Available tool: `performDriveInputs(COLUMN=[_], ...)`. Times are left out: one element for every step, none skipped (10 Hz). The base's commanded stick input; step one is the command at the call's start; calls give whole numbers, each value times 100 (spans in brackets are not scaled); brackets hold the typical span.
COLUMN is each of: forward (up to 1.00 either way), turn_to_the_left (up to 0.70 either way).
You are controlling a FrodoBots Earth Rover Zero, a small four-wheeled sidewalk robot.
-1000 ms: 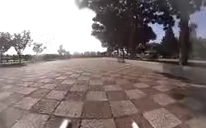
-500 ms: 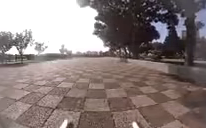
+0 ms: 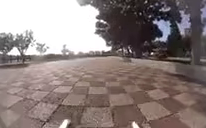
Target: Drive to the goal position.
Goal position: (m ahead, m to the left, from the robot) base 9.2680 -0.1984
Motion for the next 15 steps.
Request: performDriveInputs(forward=[50, 50, 50, 50, 50, 50, 50, 50, 50, 50, 50, 50, 50, 50, 50], turn_to_the_left=[0, 0, 0, 0, 0, 6, 20, 0, 0, 0, 0, 0, 0, 0, 0])
